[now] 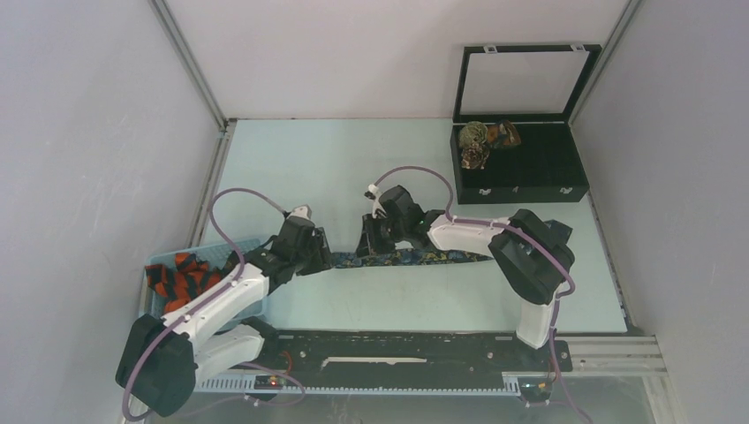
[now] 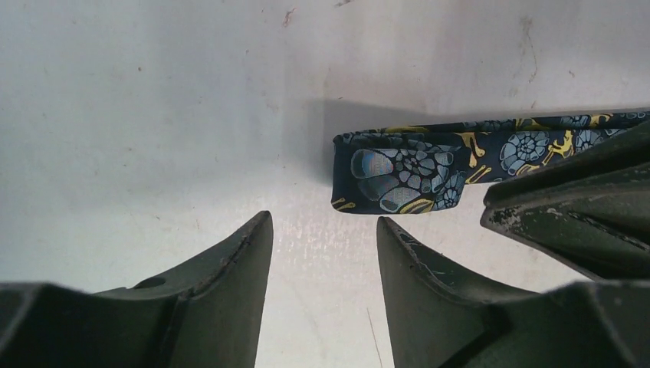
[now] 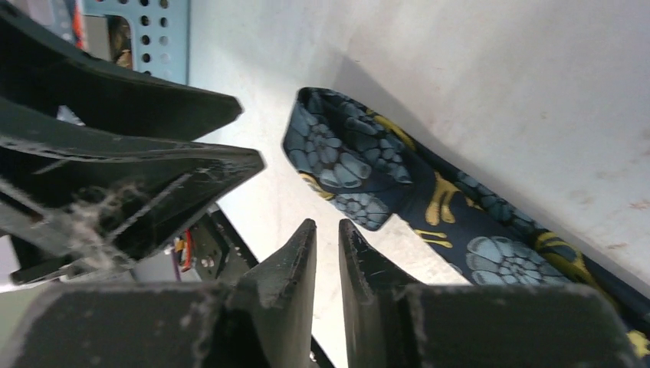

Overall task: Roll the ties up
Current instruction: Roll the tie at the center of the board.

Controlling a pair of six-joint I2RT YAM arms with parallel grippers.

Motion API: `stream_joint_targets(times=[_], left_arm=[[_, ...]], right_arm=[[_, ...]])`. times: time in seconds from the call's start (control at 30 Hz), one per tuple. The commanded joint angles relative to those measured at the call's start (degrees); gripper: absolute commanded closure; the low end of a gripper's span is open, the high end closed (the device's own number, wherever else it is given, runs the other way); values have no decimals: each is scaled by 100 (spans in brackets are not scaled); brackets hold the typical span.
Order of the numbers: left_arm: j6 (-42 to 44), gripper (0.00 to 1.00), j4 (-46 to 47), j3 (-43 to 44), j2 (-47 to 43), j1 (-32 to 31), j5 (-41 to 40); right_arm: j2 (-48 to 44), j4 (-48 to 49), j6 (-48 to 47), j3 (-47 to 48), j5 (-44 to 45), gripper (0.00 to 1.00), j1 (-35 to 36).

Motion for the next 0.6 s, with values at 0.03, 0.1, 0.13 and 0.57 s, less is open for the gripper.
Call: stream_joint_targets(times=[0.03,0.1,0.13,0.57], left_arm=[[270,43,854,-224,126,81,279],[283,44,1078,-310,126,104,500],[284,44,1156,-346,112,105,532],[498,41,1697,-591,288,360,1085]], right_arm=[[104,380,201,353,-411,84,83],[233,408,205,416,-487,87,75],[290,427,202,432,-507,88,70],[1041,636,262,482,-783,96,-176]])
